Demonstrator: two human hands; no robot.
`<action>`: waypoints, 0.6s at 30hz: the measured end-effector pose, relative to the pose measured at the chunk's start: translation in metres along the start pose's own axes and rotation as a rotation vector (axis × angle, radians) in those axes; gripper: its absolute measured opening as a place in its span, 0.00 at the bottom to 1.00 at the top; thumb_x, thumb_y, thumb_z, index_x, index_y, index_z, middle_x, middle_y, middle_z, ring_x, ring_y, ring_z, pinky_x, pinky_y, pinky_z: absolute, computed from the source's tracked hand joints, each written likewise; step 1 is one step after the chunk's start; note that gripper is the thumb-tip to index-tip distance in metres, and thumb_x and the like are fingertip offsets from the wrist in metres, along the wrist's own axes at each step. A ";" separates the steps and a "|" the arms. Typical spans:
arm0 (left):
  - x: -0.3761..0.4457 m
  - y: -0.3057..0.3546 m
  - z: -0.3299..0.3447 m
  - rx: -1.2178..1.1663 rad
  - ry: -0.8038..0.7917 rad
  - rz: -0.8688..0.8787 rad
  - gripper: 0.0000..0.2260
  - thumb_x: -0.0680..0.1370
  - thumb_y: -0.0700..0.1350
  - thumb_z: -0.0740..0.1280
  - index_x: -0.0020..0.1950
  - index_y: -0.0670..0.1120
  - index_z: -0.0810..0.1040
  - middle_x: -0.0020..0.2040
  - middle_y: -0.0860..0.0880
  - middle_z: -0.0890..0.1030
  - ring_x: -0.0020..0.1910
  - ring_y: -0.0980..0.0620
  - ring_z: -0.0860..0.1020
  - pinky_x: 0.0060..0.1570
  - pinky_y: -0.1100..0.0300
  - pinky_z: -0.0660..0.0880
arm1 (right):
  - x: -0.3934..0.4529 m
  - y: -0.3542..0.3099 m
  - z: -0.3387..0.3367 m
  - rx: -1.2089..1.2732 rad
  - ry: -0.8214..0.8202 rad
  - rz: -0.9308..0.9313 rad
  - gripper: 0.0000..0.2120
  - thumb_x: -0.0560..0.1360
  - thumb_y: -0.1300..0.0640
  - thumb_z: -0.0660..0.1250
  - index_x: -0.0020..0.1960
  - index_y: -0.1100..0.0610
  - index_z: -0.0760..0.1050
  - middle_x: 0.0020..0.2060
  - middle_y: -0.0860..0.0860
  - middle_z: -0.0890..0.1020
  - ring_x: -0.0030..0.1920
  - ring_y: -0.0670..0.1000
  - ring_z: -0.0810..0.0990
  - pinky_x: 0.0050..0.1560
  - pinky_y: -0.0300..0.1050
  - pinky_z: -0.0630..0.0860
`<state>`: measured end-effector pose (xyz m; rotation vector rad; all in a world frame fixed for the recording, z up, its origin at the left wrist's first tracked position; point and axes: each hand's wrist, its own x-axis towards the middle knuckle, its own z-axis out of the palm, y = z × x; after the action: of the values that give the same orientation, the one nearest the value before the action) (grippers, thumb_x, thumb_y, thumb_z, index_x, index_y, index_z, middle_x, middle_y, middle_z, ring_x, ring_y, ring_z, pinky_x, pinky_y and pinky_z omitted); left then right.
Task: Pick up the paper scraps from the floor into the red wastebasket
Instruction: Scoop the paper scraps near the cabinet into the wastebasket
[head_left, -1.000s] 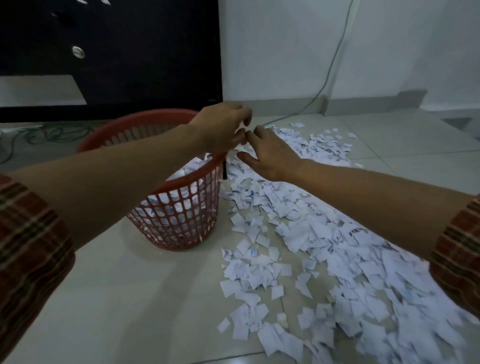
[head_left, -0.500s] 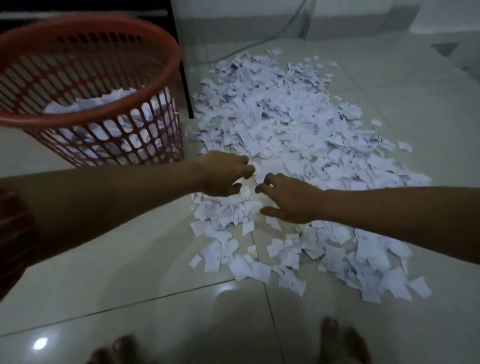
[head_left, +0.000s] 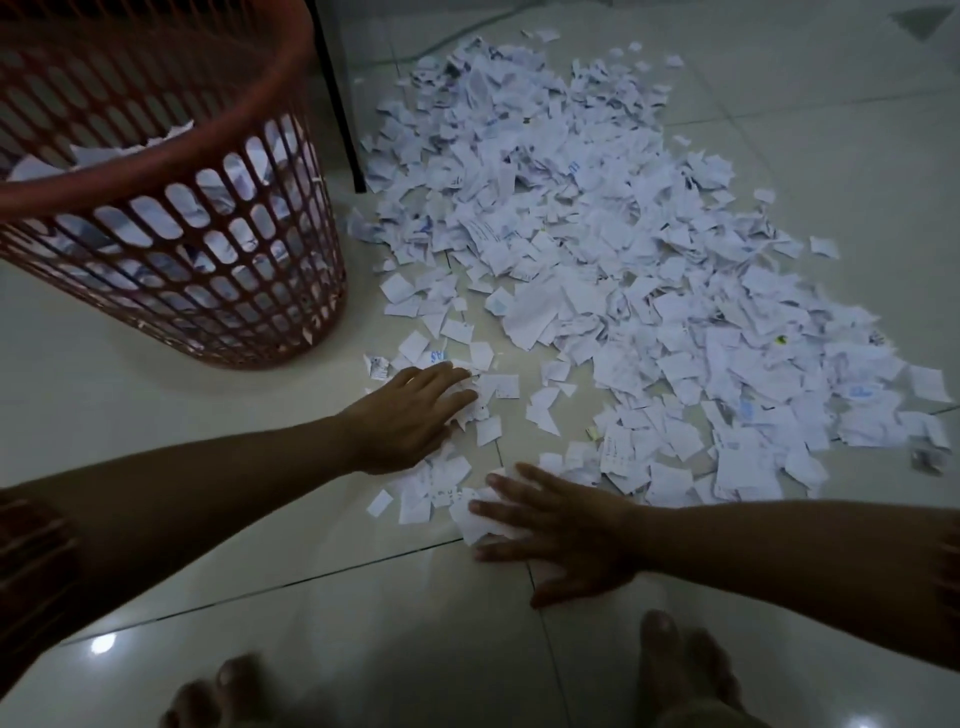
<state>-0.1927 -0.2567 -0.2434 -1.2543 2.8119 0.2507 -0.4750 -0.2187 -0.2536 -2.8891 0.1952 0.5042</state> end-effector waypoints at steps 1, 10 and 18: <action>0.001 -0.001 -0.001 -0.005 -0.006 -0.008 0.23 0.81 0.53 0.54 0.75 0.45 0.61 0.75 0.40 0.63 0.73 0.41 0.63 0.68 0.47 0.65 | 0.003 0.002 0.003 -0.004 -0.010 -0.023 0.34 0.78 0.32 0.51 0.78 0.40 0.40 0.78 0.51 0.37 0.76 0.59 0.32 0.71 0.66 0.34; 0.012 -0.001 -0.001 -0.031 -0.045 -0.135 0.35 0.78 0.67 0.47 0.79 0.49 0.50 0.79 0.42 0.50 0.78 0.40 0.49 0.74 0.40 0.52 | 0.029 0.071 -0.016 -0.162 0.034 0.213 0.36 0.77 0.29 0.42 0.79 0.44 0.43 0.78 0.53 0.46 0.77 0.63 0.40 0.70 0.70 0.36; 0.023 0.016 0.035 -0.113 -0.196 -0.399 0.54 0.60 0.83 0.49 0.75 0.59 0.28 0.75 0.46 0.27 0.72 0.38 0.27 0.68 0.31 0.33 | 0.000 0.103 -0.035 -0.132 0.173 0.498 0.35 0.77 0.30 0.44 0.79 0.46 0.50 0.78 0.58 0.52 0.77 0.63 0.52 0.72 0.67 0.53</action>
<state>-0.2207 -0.2568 -0.2787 -1.6742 2.3521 0.4837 -0.4806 -0.3268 -0.2392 -3.0021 0.9560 0.3486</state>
